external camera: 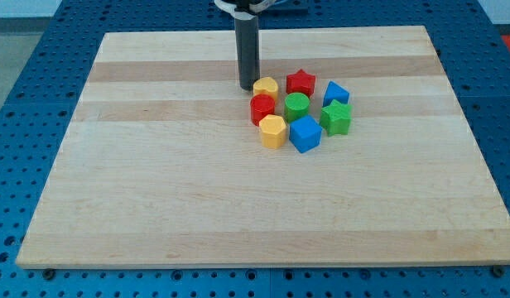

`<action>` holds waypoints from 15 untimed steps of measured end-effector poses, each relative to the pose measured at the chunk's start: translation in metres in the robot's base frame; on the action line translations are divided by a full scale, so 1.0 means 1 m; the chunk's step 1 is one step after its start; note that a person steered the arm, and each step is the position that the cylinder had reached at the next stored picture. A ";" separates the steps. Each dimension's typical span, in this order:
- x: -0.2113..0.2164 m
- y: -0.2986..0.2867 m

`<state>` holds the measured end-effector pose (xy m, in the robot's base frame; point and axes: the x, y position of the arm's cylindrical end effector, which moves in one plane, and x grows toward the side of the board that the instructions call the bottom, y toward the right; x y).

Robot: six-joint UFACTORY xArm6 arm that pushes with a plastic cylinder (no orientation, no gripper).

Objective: Move the yellow hexagon towards the top left corner of the board

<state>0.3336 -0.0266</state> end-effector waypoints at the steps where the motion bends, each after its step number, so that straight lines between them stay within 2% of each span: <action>1: 0.000 0.000; 3: 0.017 -0.040; 6: 0.125 -0.041; 7: 0.149 -0.026; 10: 0.147 0.059; 11: 0.136 0.065; 13: 0.121 0.056; 15: 0.112 0.012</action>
<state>0.4460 -0.0145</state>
